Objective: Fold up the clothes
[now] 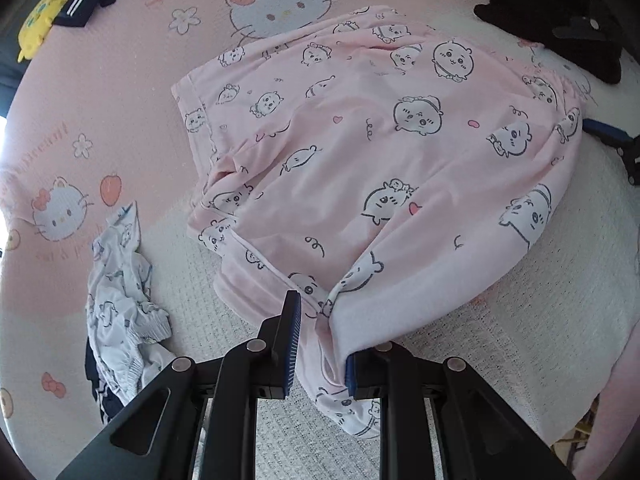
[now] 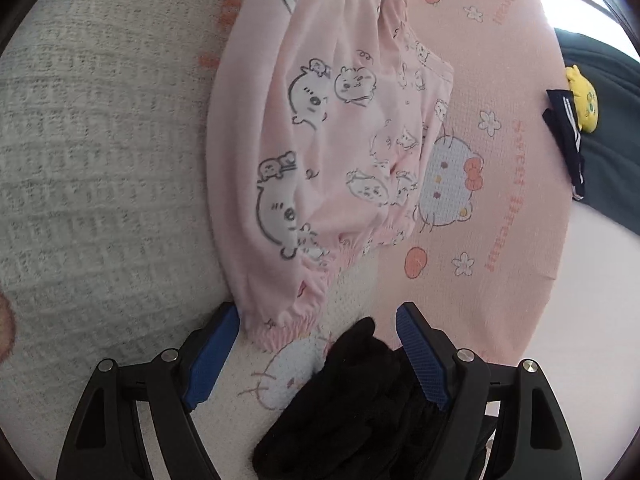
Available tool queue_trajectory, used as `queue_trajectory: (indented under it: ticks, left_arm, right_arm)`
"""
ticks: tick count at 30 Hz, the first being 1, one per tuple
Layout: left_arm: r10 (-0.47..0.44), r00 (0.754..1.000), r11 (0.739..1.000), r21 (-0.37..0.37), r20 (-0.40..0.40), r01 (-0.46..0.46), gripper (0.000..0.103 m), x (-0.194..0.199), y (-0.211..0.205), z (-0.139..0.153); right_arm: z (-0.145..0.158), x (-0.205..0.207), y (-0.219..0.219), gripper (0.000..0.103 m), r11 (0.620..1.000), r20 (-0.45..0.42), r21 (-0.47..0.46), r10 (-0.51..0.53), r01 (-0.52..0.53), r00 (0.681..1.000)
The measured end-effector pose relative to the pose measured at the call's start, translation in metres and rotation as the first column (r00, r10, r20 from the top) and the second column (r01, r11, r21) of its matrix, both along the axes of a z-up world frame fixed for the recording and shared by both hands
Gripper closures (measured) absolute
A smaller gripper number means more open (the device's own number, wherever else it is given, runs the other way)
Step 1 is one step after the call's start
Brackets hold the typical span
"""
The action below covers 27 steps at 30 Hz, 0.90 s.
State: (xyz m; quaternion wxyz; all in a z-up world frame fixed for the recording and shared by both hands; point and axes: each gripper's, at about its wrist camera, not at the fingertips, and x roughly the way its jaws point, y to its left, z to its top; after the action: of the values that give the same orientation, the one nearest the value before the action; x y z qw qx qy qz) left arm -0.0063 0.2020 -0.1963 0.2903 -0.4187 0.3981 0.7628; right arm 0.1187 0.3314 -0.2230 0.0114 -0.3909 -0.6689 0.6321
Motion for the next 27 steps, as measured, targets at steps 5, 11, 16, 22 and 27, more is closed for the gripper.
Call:
queue_trajectory:
  ticks: [5,11,16,22,27]
  left_arm:
    - [0.012,1.000,1.000,-0.005,0.012,-0.012,0.087,-0.006,0.004,0.001]
    - [0.010,1.000,1.000,-0.010,0.007,-0.010,0.086,-0.007,0.006,0.005]
    - [-0.009,1.000,0.999,-0.043,-0.017,0.009,0.086,-0.001,0.004,0.000]
    - [-0.011,1.000,0.998,-0.062,-0.020,0.010,0.086,0.002,0.002,-0.011]
    - [0.065,0.996,0.998,0.014,0.057,-0.066,0.088,-0.013,-0.003,-0.001]
  right_arm:
    - [0.000,-0.015,0.001,0.023,1.000,-0.020,-0.004,0.025,-0.025,0.999]
    - [-0.001,-0.020,0.004,0.034,0.998,0.017,-0.051,0.029,-0.028,0.999]
    - [-0.029,0.003,-0.007,0.087,0.999,0.056,0.011,0.035,-0.036,0.998]
    - [-0.022,-0.006,-0.008,0.089,0.988,-0.014,-0.112,-0.112,0.110,0.994]
    - [-0.007,-0.014,-0.007,0.089,0.948,-0.013,-0.229,-0.231,0.222,0.973]
